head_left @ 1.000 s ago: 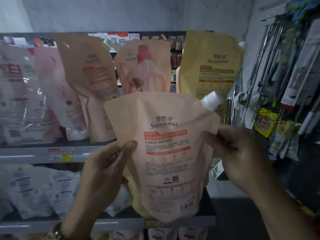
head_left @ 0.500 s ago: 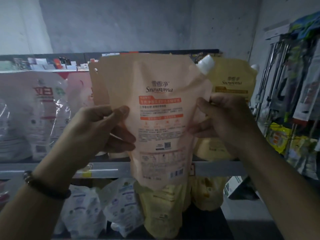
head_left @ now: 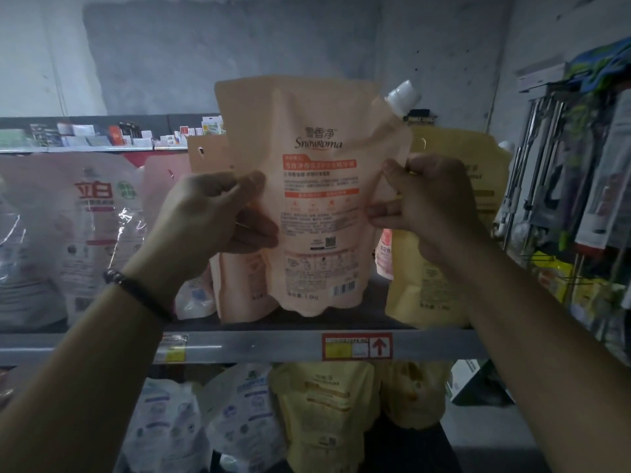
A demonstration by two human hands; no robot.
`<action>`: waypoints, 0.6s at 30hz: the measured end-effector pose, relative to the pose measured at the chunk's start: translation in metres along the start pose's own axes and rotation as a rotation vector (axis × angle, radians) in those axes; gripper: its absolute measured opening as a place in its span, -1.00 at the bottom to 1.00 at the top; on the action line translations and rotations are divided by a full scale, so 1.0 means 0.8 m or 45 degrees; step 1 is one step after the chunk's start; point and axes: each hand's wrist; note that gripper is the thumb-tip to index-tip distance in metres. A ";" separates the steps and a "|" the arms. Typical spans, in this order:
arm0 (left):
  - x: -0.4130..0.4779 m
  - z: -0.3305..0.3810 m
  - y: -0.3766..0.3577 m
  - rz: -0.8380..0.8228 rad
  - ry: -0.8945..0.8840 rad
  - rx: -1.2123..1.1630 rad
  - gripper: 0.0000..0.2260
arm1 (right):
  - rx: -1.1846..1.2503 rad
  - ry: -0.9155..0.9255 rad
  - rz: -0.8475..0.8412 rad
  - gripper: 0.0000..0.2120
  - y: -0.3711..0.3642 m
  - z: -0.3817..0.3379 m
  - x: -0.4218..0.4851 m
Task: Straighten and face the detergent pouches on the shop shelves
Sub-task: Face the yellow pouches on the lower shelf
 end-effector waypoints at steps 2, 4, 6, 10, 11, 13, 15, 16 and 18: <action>0.010 -0.009 -0.007 0.013 0.026 -0.003 -0.73 | 0.000 -0.010 0.017 -0.86 -0.003 0.012 0.003; 0.017 -0.020 -0.012 0.015 0.050 0.004 -0.72 | -0.041 0.006 0.015 -0.80 -0.006 0.026 0.006; 0.024 -0.030 -0.017 0.012 0.071 -0.001 -0.70 | -0.094 0.019 0.018 -0.75 -0.007 0.038 0.008; 0.029 -0.044 -0.024 0.001 0.127 0.047 -0.72 | -0.160 0.058 0.062 -0.66 -0.006 0.061 0.011; 0.030 -0.048 -0.027 0.004 0.134 0.060 -0.72 | -0.199 0.058 0.064 -0.68 -0.007 0.069 0.012; 0.032 -0.053 -0.031 0.025 0.139 0.080 -0.69 | -0.279 0.046 0.069 -0.78 -0.013 0.078 0.011; 0.036 -0.056 -0.033 0.047 0.150 0.106 -0.70 | -0.351 0.040 0.049 -0.72 -0.019 0.081 0.011; 0.037 -0.056 -0.034 0.054 0.155 0.132 -0.72 | -0.376 0.026 0.031 -0.75 -0.022 0.079 0.009; 0.036 -0.057 -0.035 0.065 0.134 0.193 -0.74 | -0.401 0.029 0.000 -0.79 -0.022 0.077 0.005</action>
Point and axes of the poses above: each hand's wrist, its own x-axis towards the middle knuckle, its own y-axis out of the back of the hand, z = x × y, and after that the axes turned 15 degrees about x, right-handed
